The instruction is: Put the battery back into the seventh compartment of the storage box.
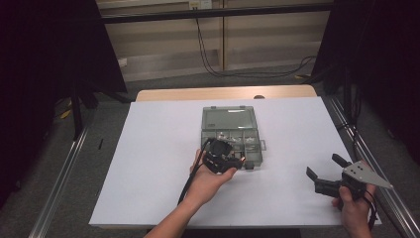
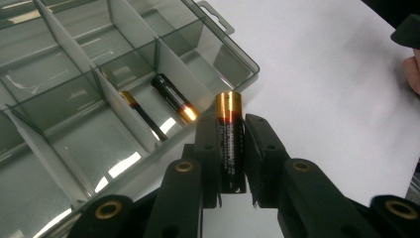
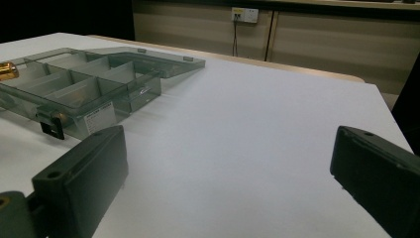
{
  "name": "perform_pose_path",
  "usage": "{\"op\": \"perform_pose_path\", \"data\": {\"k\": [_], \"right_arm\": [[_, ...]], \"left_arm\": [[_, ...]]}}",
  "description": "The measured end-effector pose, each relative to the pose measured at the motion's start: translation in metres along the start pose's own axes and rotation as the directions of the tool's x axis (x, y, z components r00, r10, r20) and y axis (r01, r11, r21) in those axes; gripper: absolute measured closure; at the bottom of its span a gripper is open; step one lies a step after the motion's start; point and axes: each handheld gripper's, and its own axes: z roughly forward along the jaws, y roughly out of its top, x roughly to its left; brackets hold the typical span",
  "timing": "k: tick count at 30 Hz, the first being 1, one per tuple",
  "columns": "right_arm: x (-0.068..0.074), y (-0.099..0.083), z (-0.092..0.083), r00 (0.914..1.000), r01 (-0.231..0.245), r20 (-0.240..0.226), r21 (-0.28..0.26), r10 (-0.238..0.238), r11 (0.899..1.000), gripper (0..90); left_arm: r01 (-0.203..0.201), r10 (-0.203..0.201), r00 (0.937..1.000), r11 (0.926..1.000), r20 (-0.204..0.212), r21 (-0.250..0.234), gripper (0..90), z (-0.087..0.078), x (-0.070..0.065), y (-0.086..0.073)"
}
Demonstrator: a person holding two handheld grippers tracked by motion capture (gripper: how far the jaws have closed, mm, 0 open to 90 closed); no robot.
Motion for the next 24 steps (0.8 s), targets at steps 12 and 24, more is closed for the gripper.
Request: {"op": "perform_pose_path", "data": {"k": [12,24], "right_arm": [[0.001,0.000,0.000,1.0000,-0.002,-0.004,0.005,0.002,1.000,0.8],[0.001,0.000,0.000,1.0000,-0.003,-0.004,0.005,0.003,1.000,0.8]], "left_arm": [[0.036,-0.036,0.9993,0.9993,-0.005,-0.011,77.1,0.004,0.011,0.011],[0.059,-0.060,0.9978,0.9981,-0.030,-0.015,77.1,0.016,0.020,0.021]]}}
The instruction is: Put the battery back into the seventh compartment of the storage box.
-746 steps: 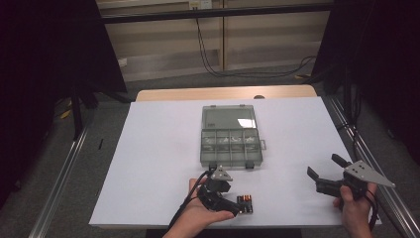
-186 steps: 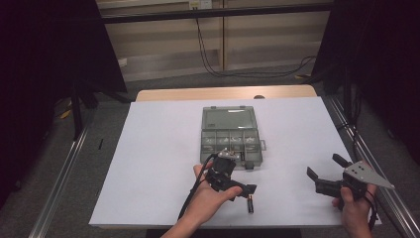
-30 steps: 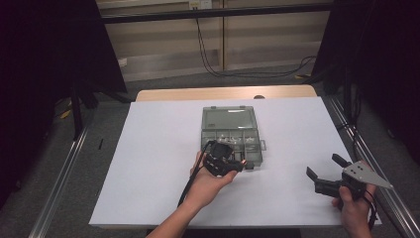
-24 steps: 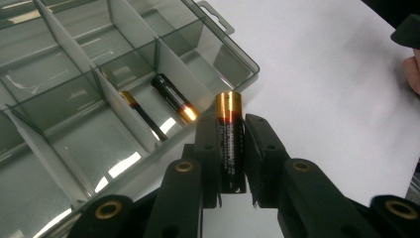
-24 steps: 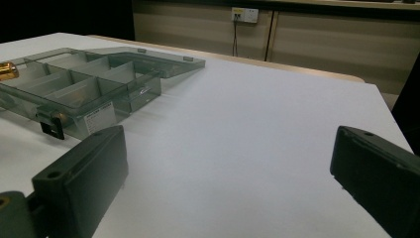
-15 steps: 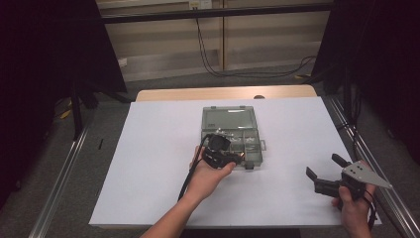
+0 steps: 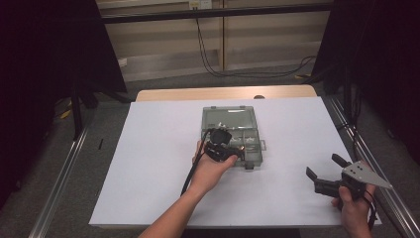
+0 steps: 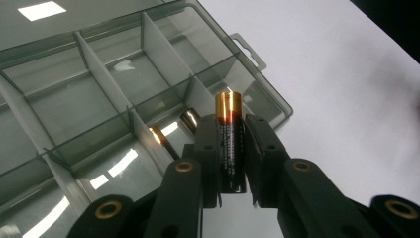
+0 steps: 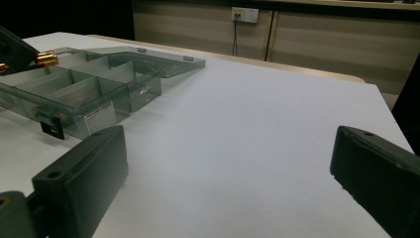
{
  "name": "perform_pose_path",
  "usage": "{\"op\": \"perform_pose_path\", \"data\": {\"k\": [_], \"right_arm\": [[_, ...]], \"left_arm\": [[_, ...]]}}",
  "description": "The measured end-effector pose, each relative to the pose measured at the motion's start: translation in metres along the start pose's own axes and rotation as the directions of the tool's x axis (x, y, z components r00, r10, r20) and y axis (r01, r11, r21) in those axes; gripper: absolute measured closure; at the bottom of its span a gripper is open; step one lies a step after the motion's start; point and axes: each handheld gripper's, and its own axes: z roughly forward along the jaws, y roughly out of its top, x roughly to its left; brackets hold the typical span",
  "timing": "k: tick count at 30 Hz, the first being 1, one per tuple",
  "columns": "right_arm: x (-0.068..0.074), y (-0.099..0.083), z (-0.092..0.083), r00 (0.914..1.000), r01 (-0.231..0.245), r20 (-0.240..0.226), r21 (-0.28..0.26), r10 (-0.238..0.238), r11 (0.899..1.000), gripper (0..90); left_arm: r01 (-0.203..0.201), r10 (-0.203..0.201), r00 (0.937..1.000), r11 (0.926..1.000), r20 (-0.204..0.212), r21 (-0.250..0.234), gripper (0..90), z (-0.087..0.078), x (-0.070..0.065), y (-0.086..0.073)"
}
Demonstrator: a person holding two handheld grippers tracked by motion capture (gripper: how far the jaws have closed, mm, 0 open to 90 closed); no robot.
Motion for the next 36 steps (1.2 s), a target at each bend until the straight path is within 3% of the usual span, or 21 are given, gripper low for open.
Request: {"op": "perform_pose_path", "data": {"k": [9,16,26,30,36], "right_arm": [[0.000,0.000,0.000,1.0000,0.001,0.001,-0.003,-0.001,1.000,0.8],[0.000,0.000,0.000,1.0000,0.000,0.001,-0.002,0.000,1.000,0.8],[-0.001,0.000,0.000,1.0000,-0.001,0.004,-0.001,0.001,1.000,0.9],[-0.001,0.000,0.000,1.0000,-0.002,0.004,0.002,0.002,1.000,0.9],[0.000,0.001,0.001,1.0000,0.004,0.006,0.010,-0.004,1.000,0.8]], "left_arm": [[0.033,-0.033,0.9992,0.9995,-0.023,0.003,77.0,0.015,0.007,0.001],[0.061,-0.062,0.9970,0.9979,-0.045,-0.023,74.9,0.018,0.009,0.001],[0.056,-0.052,0.9971,0.9956,0.055,-0.075,27.6,-0.002,0.017,-0.001],[0.058,-0.050,0.9956,0.9929,0.079,-0.104,15.9,-0.011,0.024,-0.006],[0.057,-0.043,0.9933,0.9905,0.107,-0.125,5.4,-0.024,0.038,-0.012]]}}
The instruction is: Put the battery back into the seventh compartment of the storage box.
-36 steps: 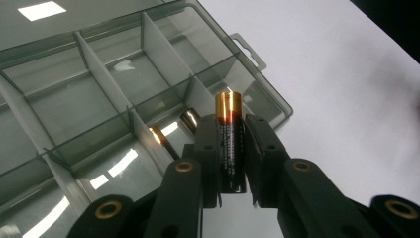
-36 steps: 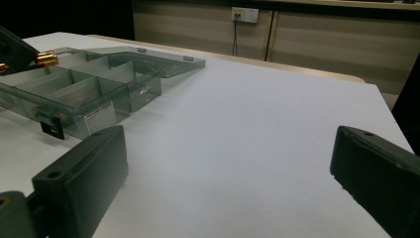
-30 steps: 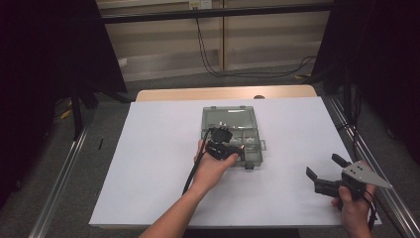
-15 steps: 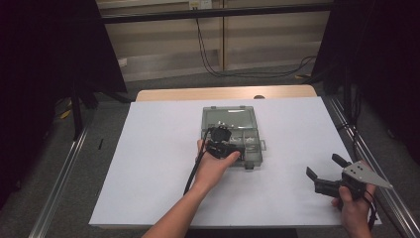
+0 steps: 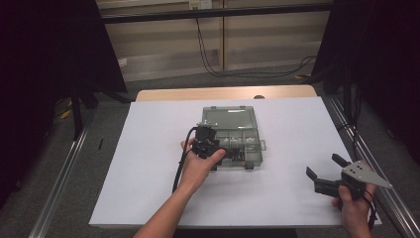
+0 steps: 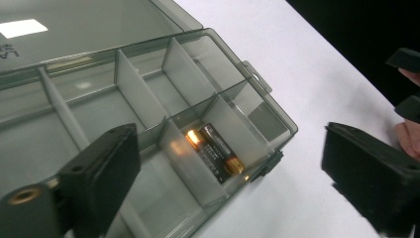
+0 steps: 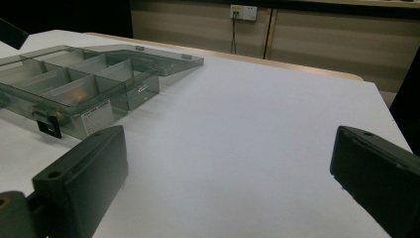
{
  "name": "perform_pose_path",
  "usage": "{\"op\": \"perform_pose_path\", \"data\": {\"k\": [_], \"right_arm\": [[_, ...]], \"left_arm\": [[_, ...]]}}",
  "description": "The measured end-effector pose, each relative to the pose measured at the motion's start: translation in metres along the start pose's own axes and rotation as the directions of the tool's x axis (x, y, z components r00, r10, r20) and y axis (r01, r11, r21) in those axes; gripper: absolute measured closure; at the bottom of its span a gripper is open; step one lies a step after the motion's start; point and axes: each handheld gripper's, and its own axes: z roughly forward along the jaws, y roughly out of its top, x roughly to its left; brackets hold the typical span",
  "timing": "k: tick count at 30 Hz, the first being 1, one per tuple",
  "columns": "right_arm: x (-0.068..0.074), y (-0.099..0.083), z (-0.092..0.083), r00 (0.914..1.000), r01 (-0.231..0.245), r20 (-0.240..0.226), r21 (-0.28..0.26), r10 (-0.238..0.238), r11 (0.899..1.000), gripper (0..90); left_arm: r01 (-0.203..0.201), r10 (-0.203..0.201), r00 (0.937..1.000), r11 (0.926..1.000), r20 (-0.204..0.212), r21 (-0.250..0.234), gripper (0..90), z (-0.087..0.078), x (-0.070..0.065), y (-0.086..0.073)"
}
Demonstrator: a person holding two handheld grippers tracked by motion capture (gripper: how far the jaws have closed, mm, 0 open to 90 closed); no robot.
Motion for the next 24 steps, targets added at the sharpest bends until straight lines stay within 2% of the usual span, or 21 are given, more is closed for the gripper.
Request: {"op": "perform_pose_path", "data": {"k": [2,6,8,11,12,15,20,24], "right_arm": [[0.000,0.001,0.001,1.0000,0.003,0.003,0.004,-0.003,1.000,0.8],[0.001,0.002,0.002,0.9996,0.013,0.025,0.026,-0.014,1.000,0.9],[0.001,0.003,0.003,0.9993,0.020,0.032,0.039,-0.021,0.999,0.9],[0.003,0.005,0.004,0.9993,0.013,0.035,0.044,-0.015,0.999,0.9],[0.003,0.006,0.005,0.9993,0.016,0.032,0.045,-0.017,0.999,1.0],[0.007,0.006,0.008,0.9992,0.025,0.030,0.052,-0.027,0.998,1.0],[0.011,0.009,0.011,0.9994,0.028,0.019,0.058,-0.030,0.998,1.0],[0.015,0.014,0.015,0.9994,0.035,0.002,0.058,-0.035,0.998,1.0]], "left_arm": [[0.007,-0.007,0.9996,0.9998,0.026,-0.016,3.0,-0.006,0.004,-0.001],[0.006,-0.004,0.9993,0.9992,0.038,-0.040,0.1,-0.015,0.010,-0.002],[0.018,-0.016,0.9993,0.9986,0.034,-0.050,0.0,-0.018,0.013,-0.003],[0.016,-0.015,0.9996,0.9984,0.025,-0.054,0.1,-0.023,0.018,-0.003],[0.029,-0.027,0.9994,0.9977,0.022,-0.061,0.2,-0.024,0.019,-0.004],[0.025,-0.024,0.9996,0.9980,0.013,-0.059,0.6,-0.027,0.023,-0.005],[0.051,-0.050,0.9987,0.9959,0.008,-0.075,0.8,-0.031,0.030,-0.008],[0.047,-0.047,0.9989,0.9959,0.000,-0.077,0.9,-0.035,0.033,-0.008]]}}
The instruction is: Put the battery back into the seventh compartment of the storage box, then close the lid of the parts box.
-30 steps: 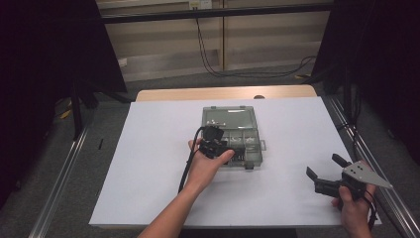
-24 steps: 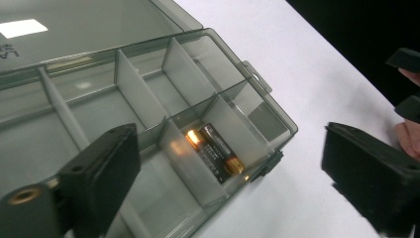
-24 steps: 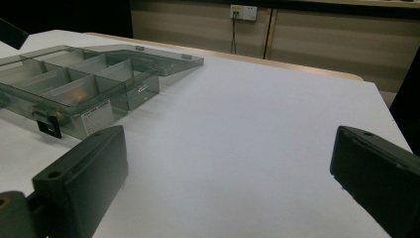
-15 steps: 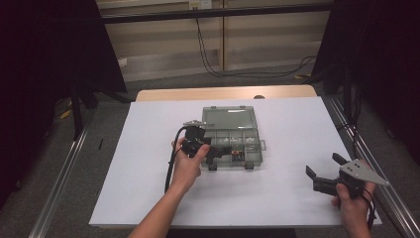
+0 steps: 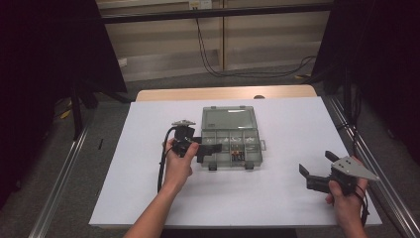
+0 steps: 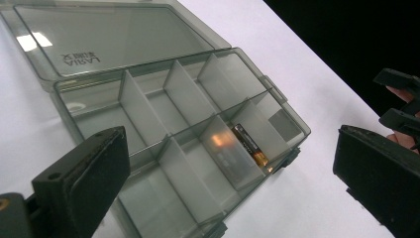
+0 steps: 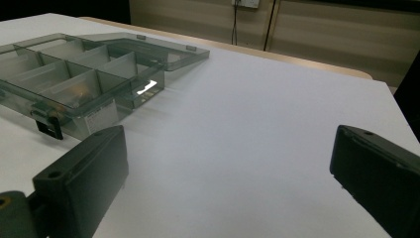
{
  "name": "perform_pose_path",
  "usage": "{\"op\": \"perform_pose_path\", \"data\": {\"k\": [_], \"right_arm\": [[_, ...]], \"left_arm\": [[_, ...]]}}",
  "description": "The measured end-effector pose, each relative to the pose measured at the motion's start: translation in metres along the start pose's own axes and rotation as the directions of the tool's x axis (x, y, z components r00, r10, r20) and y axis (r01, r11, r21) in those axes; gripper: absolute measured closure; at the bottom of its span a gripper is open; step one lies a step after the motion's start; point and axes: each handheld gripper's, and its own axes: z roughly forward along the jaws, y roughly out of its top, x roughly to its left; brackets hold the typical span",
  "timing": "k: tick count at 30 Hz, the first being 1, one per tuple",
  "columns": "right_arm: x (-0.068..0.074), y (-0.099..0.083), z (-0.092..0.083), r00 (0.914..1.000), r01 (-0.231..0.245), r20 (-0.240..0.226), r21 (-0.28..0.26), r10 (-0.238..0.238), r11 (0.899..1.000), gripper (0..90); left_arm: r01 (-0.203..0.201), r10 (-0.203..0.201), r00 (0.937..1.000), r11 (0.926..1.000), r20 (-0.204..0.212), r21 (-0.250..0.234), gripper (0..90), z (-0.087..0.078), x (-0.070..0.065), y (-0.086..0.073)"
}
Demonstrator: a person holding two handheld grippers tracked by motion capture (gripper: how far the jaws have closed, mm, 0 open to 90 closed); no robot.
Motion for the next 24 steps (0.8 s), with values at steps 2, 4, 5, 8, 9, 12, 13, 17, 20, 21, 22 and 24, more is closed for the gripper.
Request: {"op": "perform_pose_path", "data": {"k": [2,4,5,8,9,12,13,17,20,21,22,24], "right_arm": [[0.002,0.004,0.001,1.0000,0.002,-0.004,-0.006,-0.002,1.000,1.0],[0.004,0.009,0.002,0.9999,0.002,-0.012,-0.013,-0.002,1.000,1.0],[0.005,0.011,0.003,0.9999,0.000,-0.012,-0.021,0.000,1.000,1.0],[0.008,0.017,0.006,0.9995,0.006,-0.031,-0.015,-0.006,1.000,1.0],[0.010,0.019,0.007,0.9995,0.005,-0.032,-0.016,-0.006,1.000,1.0],[0.013,0.025,0.011,0.9990,0.005,-0.043,-0.021,-0.006,1.000,0.9],[0.014,0.027,0.013,0.9989,0.004,-0.048,-0.024,-0.005,1.000,0.9],[0.018,0.036,0.021,0.9976,-0.005,-0.069,-0.020,0.004,1.000,1.0],[0.021,0.042,0.029,0.9965,-0.001,-0.083,-0.015,0.000,1.000,0.8],[0.023,0.044,0.031,0.9961,-0.003,-0.088,-0.013,0.002,1.000,0.8],[0.023,0.046,0.033,0.9953,-0.004,-0.096,-0.009,0.004,1.000,0.9],[0.026,0.050,0.039,0.9945,-0.009,-0.104,-0.016,0.007,1.000,0.9]], "left_arm": [[0.002,-0.002,1.0000,1.0000,-0.006,-0.006,1.1,-0.002,0.001,0.001],[0.006,-0.006,1.0000,0.9999,-0.005,-0.012,1.3,-0.004,0.003,0.001],[0.005,-0.005,1.0000,0.9999,-0.009,-0.013,1.5,-0.005,0.003,0.001],[0.008,-0.008,0.9999,0.9999,-0.007,-0.014,2.0,-0.006,0.005,0.001],[0.005,-0.005,0.9999,0.9999,-0.011,-0.016,2.3,-0.006,0.007,0.001],[0.007,-0.007,0.9998,0.9999,-0.016,-0.015,3.0,-0.006,0.009,0.002],[0.008,-0.009,0.9998,0.9997,-0.020,-0.021,3.2,-0.006,0.010,0.002],[0.008,-0.009,0.9995,0.9997,-0.032,-0.025,4.1,-0.008,0.013,0.005],[0.006,-0.007,0.9990,0.9995,-0.044,-0.032,4.7,-0.011,0.015,0.006],[0.016,-0.017,0.9990,0.9993,-0.042,-0.034,5.0,-0.012,0.015,0.007],[0.015,-0.016,0.9989,0.9991,-0.044,-0.039,5.4,-0.012,0.017,0.007],[0.024,-0.026,0.9987,0.9988,-0.043,-0.044,6.1,-0.013,0.020,0.008]]}}
